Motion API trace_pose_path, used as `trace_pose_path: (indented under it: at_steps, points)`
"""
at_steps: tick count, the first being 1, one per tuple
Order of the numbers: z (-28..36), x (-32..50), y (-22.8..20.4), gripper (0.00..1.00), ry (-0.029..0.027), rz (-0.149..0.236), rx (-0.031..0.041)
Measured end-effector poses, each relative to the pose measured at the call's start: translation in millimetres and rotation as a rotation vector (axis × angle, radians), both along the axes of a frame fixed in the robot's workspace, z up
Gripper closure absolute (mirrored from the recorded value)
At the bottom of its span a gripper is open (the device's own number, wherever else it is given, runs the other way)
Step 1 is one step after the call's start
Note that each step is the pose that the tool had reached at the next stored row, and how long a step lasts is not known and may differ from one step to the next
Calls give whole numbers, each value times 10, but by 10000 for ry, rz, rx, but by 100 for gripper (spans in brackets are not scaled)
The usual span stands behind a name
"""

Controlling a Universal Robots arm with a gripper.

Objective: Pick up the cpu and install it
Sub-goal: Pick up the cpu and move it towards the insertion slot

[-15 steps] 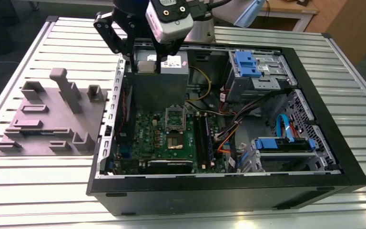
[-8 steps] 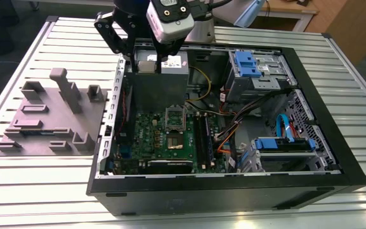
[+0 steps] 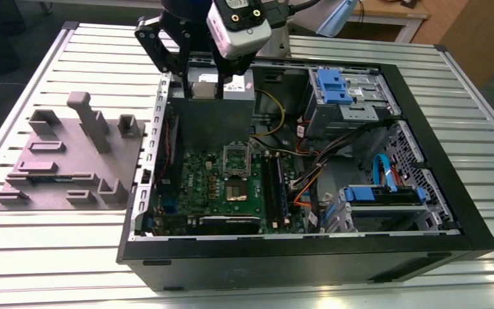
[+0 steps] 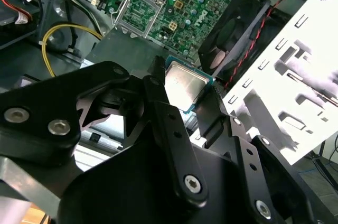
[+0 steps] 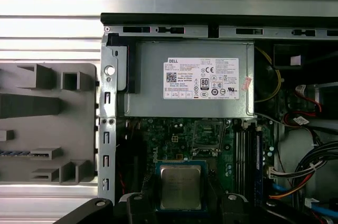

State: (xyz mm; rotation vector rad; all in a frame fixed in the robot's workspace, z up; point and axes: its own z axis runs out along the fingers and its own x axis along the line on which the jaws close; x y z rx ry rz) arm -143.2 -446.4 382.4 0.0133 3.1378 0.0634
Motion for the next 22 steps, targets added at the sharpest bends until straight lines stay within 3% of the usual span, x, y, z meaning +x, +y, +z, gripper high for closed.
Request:
trace_pose_path:
  at_steps: [7,22]
  points:
    - [-1,30,-44,53,-1,1,0]
    - [-1,59,-47,53,1,1,1]
